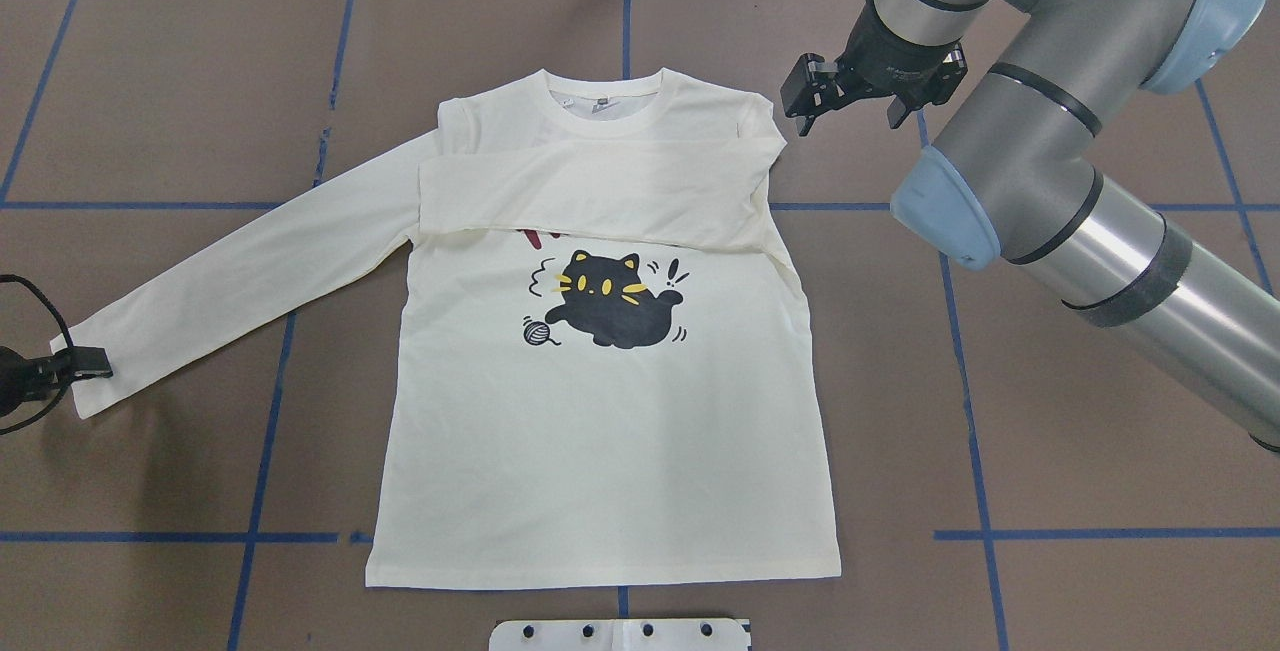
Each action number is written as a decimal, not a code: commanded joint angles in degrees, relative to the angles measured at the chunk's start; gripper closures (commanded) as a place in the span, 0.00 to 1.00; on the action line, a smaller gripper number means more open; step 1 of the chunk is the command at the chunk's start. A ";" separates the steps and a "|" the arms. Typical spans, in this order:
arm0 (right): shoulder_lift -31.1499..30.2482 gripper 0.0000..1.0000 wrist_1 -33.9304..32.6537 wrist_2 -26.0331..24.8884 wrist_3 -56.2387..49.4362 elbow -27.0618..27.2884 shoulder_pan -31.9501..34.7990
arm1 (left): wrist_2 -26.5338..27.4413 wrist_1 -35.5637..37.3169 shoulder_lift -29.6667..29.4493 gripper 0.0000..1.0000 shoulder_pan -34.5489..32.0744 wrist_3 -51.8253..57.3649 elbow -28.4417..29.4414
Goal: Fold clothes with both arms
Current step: 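Grasp the other sleeve cuff with the left gripper, then carry the sleeve with the left gripper across the shirt toward the collar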
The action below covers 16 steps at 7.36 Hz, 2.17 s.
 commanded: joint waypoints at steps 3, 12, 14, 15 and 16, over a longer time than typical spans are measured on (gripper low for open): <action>0.00 0.00 -0.10 0.00 0.00 0.26 0.15 | -0.28 0.03 0.10 0.75 0.03 -0.16 -0.91; -17.90 0.00 -2.74 0.17 0.44 14.30 0.94 | -6.35 28.39 -26.60 1.00 -8.82 7.90 -4.51; -20.73 0.00 -2.56 0.00 0.09 15.99 1.20 | -6.87 42.09 -42.81 1.00 -10.34 8.99 -4.16; -20.83 0.00 -2.56 -0.17 0.18 16.00 1.20 | -9.05 44.39 -48.79 1.00 -10.16 8.90 -3.03; -20.83 0.00 -2.56 -0.09 0.26 16.00 1.55 | -9.51 44.24 -55.73 1.00 -9.99 8.46 0.99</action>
